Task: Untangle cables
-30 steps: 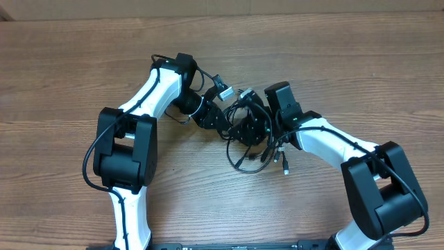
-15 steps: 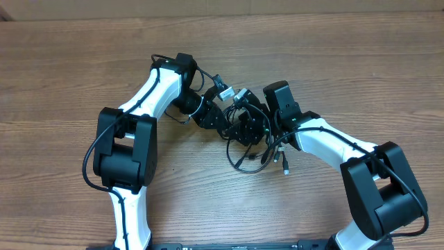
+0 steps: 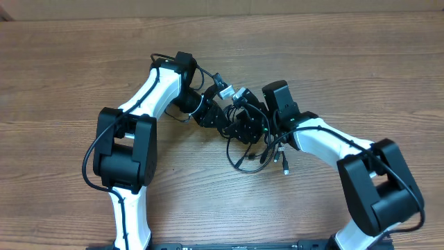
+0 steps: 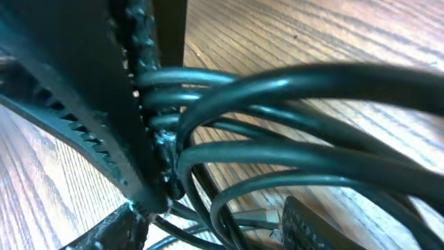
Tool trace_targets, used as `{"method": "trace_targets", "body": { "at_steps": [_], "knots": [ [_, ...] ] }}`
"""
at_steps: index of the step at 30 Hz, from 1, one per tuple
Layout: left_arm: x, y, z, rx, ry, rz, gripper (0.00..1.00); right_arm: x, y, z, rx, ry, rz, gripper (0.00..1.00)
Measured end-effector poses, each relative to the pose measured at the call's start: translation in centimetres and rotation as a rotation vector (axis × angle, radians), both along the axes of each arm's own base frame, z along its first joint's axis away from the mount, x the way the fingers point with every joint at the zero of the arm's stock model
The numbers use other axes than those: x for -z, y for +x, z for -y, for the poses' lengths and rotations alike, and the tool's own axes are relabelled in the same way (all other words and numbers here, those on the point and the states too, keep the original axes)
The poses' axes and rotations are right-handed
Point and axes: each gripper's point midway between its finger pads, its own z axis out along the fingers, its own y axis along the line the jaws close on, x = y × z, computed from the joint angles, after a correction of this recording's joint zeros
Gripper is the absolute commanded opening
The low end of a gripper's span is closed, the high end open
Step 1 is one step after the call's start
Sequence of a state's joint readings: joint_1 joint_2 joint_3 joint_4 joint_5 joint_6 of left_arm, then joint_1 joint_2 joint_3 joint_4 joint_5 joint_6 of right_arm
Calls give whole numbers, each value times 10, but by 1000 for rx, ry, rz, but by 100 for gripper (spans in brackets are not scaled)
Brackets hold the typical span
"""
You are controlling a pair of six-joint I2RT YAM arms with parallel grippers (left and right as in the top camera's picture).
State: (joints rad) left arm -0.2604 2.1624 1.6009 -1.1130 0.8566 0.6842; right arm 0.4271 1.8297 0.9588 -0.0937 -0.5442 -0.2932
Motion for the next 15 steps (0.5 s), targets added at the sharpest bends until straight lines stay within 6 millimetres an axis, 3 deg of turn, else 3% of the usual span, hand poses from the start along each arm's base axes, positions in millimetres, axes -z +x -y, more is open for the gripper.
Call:
{"method": "trace_targets", "body": {
  "at_steps": [5,13,15],
  "knots": [
    [0,1,0,-1,-1,2,6,8,3,-1,6,-2,1,34],
    [-1,0,0,0,-3,-1,7,3,11,-2,66,31,-12,31],
    [-1,0,0,0,-3,-1,7,4,10,-3,75,37,-29,21]
  ]
}}
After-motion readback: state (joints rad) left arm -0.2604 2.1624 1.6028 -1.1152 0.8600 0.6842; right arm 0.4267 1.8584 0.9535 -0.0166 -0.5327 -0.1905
